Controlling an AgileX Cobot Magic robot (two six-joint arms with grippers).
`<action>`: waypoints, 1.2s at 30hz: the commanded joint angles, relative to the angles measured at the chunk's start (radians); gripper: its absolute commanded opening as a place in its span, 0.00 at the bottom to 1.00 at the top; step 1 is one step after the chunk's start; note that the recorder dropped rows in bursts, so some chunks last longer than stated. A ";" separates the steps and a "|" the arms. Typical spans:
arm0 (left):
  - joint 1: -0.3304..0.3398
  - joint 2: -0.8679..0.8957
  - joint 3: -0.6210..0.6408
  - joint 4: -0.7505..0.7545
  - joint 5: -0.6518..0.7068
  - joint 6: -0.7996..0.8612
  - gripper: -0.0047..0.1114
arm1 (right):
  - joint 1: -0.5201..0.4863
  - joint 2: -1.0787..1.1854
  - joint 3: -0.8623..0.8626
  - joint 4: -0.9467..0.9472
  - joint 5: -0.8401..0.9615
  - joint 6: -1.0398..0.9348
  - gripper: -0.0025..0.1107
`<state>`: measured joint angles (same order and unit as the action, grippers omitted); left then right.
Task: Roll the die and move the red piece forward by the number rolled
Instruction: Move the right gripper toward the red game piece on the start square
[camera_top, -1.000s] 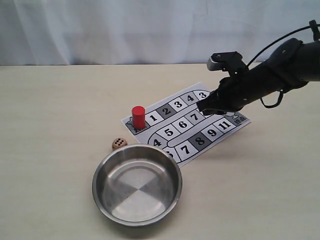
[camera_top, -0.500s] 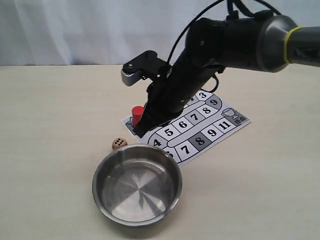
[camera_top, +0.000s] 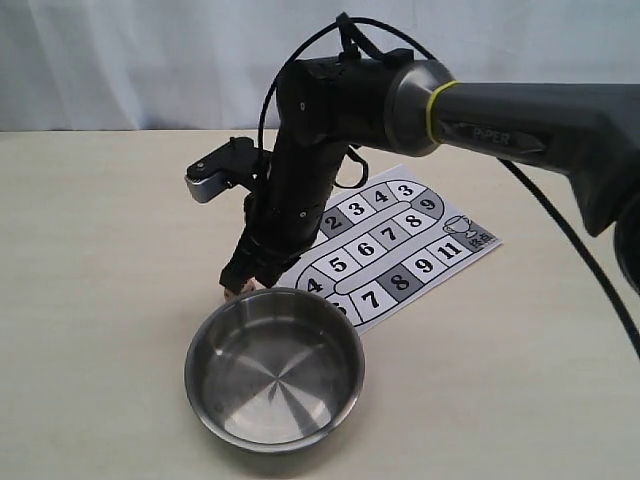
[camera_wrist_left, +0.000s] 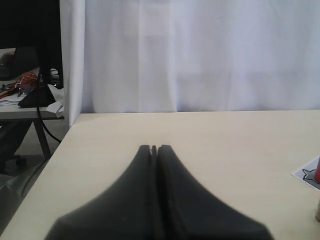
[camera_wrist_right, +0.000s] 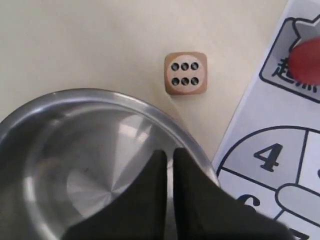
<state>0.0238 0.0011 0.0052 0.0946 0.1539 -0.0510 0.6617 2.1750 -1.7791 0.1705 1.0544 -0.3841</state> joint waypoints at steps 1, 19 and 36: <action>0.000 -0.001 -0.005 -0.002 -0.010 -0.002 0.04 | 0.003 0.042 -0.056 -0.004 0.058 0.032 0.06; 0.000 -0.001 -0.005 -0.002 -0.012 -0.002 0.04 | 0.003 0.090 -0.117 -0.004 0.057 0.082 0.06; 0.000 -0.001 -0.005 -0.002 -0.012 -0.002 0.04 | 0.003 0.105 -0.117 -0.034 0.046 0.037 0.06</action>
<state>0.0238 0.0011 0.0052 0.0946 0.1539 -0.0510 0.6617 2.2824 -1.8891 0.1614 1.1056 -0.3322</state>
